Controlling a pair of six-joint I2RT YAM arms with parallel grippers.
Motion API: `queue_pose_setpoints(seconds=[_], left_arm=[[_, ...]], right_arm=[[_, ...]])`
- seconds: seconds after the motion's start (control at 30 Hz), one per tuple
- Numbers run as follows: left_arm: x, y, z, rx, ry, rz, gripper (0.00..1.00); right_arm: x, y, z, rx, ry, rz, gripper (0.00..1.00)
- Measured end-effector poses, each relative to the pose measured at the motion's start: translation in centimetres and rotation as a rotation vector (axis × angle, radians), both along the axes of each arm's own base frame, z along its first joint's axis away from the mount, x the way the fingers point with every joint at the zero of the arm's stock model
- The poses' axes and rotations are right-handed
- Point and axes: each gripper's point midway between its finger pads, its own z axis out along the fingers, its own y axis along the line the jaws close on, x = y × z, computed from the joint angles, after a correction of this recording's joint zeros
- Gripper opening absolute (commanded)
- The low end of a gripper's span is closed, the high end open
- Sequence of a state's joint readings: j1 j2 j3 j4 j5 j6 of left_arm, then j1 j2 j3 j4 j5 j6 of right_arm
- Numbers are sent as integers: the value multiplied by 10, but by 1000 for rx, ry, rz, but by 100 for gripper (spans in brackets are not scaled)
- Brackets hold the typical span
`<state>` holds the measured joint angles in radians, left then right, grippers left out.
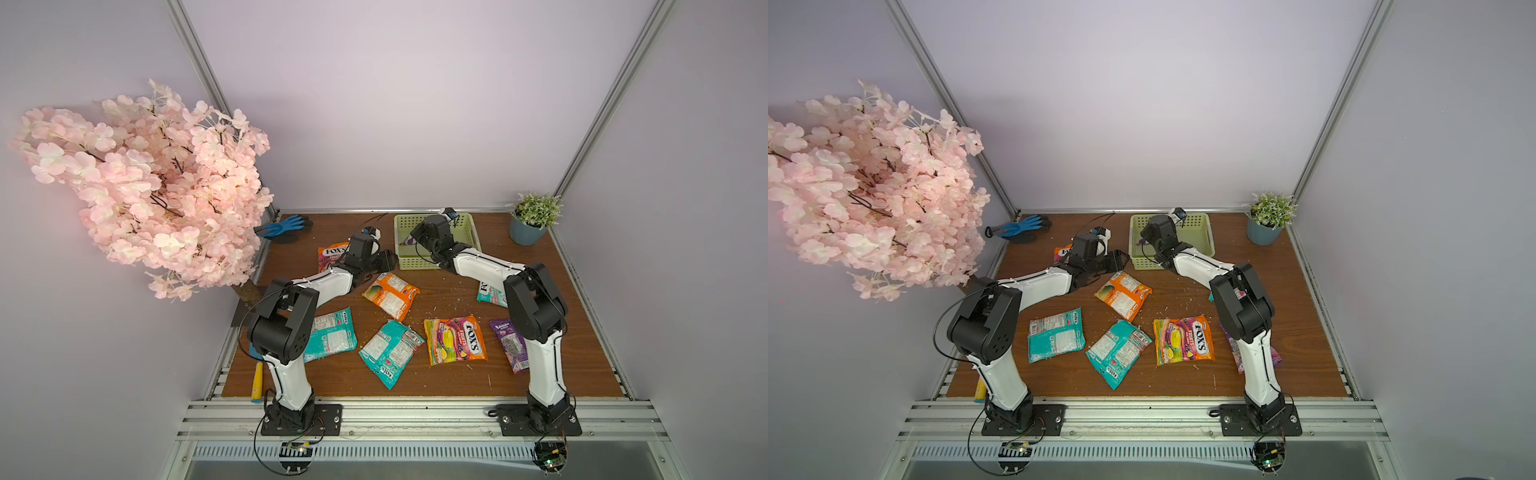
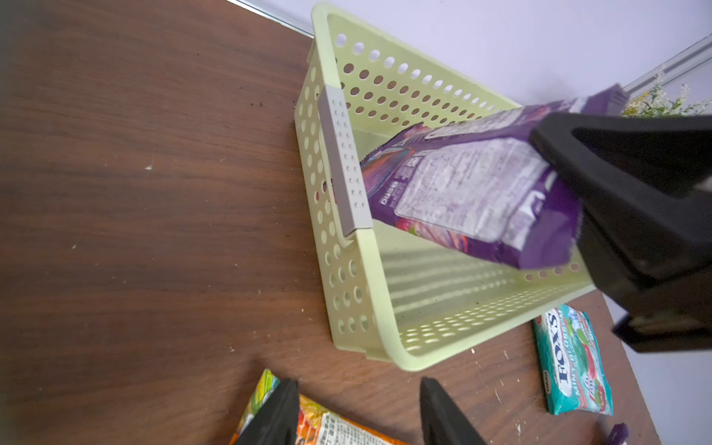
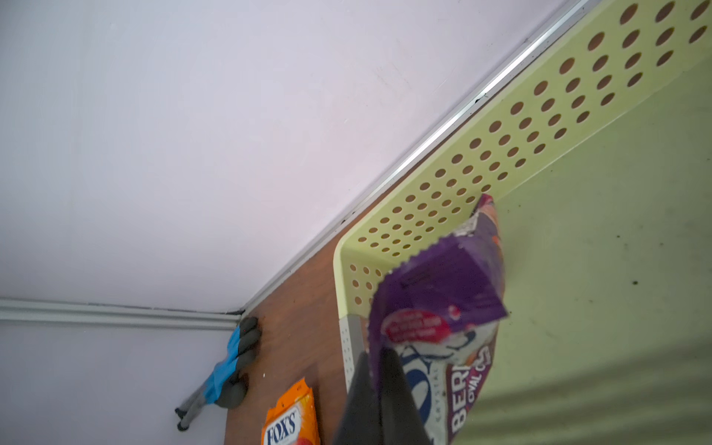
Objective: Put the candies in the basket
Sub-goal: Place the candy in the basket.
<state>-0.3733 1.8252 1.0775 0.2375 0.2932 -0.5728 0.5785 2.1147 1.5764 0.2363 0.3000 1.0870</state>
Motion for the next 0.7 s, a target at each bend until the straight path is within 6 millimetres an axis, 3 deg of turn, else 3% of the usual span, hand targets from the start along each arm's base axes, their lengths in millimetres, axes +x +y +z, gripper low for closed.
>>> queue_pose_setpoints(seconds=[0.1,0.27,0.37,0.57,0.7], left_arm=[[3,-2,-3,-3,0,-2,50],[4,-3,-11,2,17,-5,47],[5,-2,-10,4,19,-4,46],[9,1,-6,3,13,4,45],[11,4,-7,3,12,9,44]], right_arm=[[8,5,-8,34,26,-34,36],[11,21,-12,51,112,5,52],[-3,23,-15,50,163,47,57],[-49,8,-36,-24,285,123,67],[-56,-1,-25,-116,279,179,68]])
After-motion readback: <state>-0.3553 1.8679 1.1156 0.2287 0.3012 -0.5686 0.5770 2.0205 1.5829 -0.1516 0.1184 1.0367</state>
